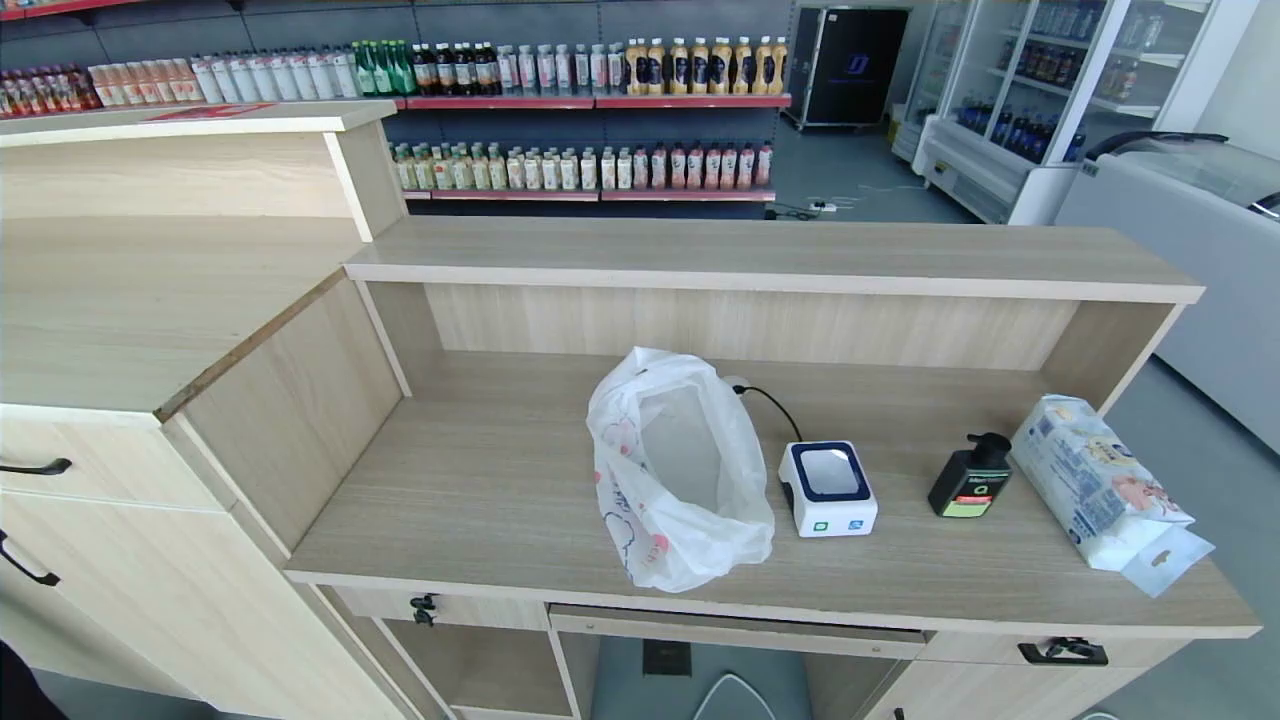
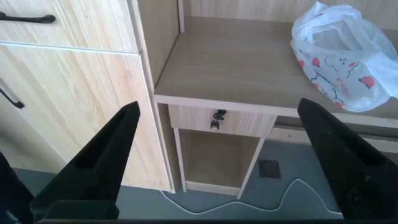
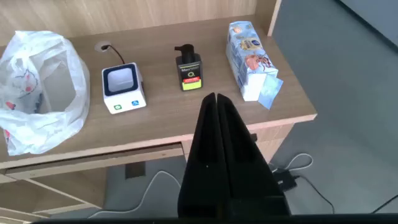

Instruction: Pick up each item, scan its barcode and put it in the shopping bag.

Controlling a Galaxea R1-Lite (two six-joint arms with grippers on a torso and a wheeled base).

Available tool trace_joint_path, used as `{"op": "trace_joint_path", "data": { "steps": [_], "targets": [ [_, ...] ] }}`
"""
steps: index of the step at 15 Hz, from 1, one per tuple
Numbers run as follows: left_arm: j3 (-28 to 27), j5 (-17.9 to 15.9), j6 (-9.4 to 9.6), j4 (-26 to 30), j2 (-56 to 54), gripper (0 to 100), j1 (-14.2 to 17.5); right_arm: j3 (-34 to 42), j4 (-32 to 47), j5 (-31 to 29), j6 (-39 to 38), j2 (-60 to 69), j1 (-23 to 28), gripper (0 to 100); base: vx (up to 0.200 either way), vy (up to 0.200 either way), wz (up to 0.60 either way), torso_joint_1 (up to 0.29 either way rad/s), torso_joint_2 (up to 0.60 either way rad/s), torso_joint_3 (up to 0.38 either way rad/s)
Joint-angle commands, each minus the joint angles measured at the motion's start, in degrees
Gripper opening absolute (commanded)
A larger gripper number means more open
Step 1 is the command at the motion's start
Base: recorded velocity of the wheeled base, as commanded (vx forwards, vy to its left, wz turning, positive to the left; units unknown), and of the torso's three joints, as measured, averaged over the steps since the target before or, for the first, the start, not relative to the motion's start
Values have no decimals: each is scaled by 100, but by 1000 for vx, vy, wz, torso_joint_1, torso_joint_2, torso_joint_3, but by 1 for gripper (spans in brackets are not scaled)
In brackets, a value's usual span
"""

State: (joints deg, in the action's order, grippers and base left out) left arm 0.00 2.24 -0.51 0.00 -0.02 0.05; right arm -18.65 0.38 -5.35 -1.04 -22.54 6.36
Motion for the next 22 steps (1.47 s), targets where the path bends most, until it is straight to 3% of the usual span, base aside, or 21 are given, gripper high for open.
{"op": "trace_joint_path", "data": {
  "steps": [1,2,3,5,7,9,11,13,16,19,22],
  "targets": [
    [0,4,-2,0,2,100,4,-877,-117,-212,367,-1850,190,0,0,0,0,0,0,0],
    [0,4,-2,0,2,100,4,-851,-205,-62,710,-1894,155,0,0,0,0,0,0,0],
    [0,4,-2,0,2,100,4,-789,-231,175,859,-1921,163,100,0,0,0,0,0,0],
    [0,4,-2,0,2,100,4,-877,-319,315,807,-2220,234,100,0,0,0,0,0,0],
    [0,-5,-2,0,2,100,4,-1396,-600,474,552,-3169,963,100,0,0,0,0,0,0],
    [0,4,-2,0,2,100,4,-1642,-1611,1177,842,-4461,1869,100,0,0,0,0,0,0],
    [0,-5,-2,0,2,100,4,-1633,-2710,1669,1334,-5489,2431,100,0,0,0,0,0,0],
    [0,4,-2,0,2,100,4,-1624,-2938,2091,1563,-6069,2765,100,0,0,0,0,0,0],
    [0,4,-2,0,2,100,4,-1712,-2973,2794,2301,-6869,3081,100,0,0,0,0,0,0],
    [0,4,-2,0,2,100,4,-2266,-2929,3436,3250,-7695,3231,100,0,0,0,0,0,0],
    [0,4,-2,0,2,100,4,-2696,-2903,3699,3470,-8126,3222,100,0,0,0,0,0,0]
  ]
}}
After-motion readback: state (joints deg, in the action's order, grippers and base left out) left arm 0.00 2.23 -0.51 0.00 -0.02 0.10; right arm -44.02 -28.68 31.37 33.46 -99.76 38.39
